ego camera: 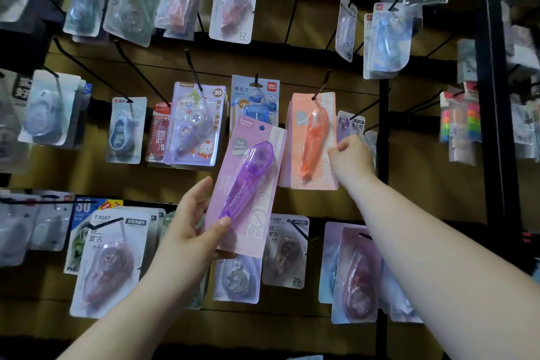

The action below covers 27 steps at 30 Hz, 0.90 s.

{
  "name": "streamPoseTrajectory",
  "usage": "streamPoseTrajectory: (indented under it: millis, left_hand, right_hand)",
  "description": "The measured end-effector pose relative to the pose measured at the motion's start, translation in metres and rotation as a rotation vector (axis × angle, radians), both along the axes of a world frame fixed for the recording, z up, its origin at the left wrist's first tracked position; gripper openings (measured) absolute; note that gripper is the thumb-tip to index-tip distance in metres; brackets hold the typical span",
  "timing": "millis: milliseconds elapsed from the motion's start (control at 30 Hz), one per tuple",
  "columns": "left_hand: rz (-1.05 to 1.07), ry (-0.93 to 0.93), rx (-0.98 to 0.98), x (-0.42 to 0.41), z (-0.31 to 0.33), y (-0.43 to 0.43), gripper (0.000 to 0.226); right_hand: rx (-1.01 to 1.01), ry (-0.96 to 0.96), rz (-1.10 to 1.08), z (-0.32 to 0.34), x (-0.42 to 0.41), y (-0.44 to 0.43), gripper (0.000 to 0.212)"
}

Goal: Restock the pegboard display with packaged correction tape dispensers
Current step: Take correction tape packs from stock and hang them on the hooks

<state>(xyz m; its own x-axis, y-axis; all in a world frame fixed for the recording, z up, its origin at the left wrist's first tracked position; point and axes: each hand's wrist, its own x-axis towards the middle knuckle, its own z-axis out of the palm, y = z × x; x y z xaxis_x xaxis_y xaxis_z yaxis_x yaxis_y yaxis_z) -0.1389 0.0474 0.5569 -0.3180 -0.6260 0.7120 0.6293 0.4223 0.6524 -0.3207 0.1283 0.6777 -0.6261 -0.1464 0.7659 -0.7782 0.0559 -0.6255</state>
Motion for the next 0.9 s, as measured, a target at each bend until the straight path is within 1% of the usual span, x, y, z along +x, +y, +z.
streamPoseTrajectory:
  millis: [67, 133, 200, 233, 267, 367, 467, 500, 567, 667, 767, 833, 900]
  left_hand:
    - [0.000, -0.003, -0.004, 0.000, 0.000, 0.001, 0.050]
    - [0.004, -0.005, -0.009, -0.002, 0.000, 0.001, 0.050]
    - [0.009, -0.016, -0.026, -0.006, 0.000, 0.003, 0.050]
    - [0.007, -0.020, -0.034, -0.008, 0.001, 0.004, 0.051]
    - [0.001, -0.020, -0.039, -0.009, 0.001, 0.006, 0.052]
    - [-0.029, -0.021, -0.058, -0.016, 0.002, 0.014, 0.053]
    - [-0.045, -0.034, -0.083, -0.023, 0.001, 0.022, 0.052]
    - [-0.045, -0.042, -0.093, -0.025, 0.001, 0.024, 0.051]
    - [-0.040, -0.044, -0.111, -0.027, 0.001, 0.027, 0.051]
    - [-0.031, -0.039, -0.135, -0.028, 0.002, 0.029, 0.050]
    - [-0.007, -0.048, -0.174, -0.029, 0.003, 0.029, 0.049]
    - [0.109, -0.054, -0.232, -0.029, 0.002, 0.027, 0.049]
    - [0.274, -0.070, -0.298, -0.027, 0.001, 0.024, 0.048]
  right_hand:
    - [-0.041, 0.040, -0.009, -0.007, 0.002, 0.004, 0.024]
    - [-0.125, 0.132, -0.002, -0.020, 0.006, 0.009, 0.027]
    - [-0.209, 0.197, 0.089, -0.035, 0.014, 0.015, 0.018]
    - [-0.216, 0.184, 0.162, -0.041, 0.020, 0.017, 0.010]
    - [-0.192, 0.151, 0.242, -0.047, 0.026, 0.020, 0.003]
    - [-0.058, 0.039, 0.521, -0.061, 0.042, 0.022, 0.015]
    - [0.059, -0.079, 0.718, -0.067, 0.052, 0.024, 0.011]
    - [0.078, -0.105, 0.753, -0.067, 0.054, 0.025, 0.013]
    - [0.079, -0.115, 0.782, -0.068, 0.052, 0.027, 0.020]
    - [0.080, -0.102, 0.854, -0.068, 0.049, 0.031, 0.015]
    - [0.047, -0.098, 0.852, -0.067, 0.045, 0.032, 0.023]
    - [0.011, -0.067, 0.787, -0.062, 0.044, 0.034, 0.023]
    - [-0.043, -0.044, 0.691, -0.052, 0.039, 0.035, 0.019]
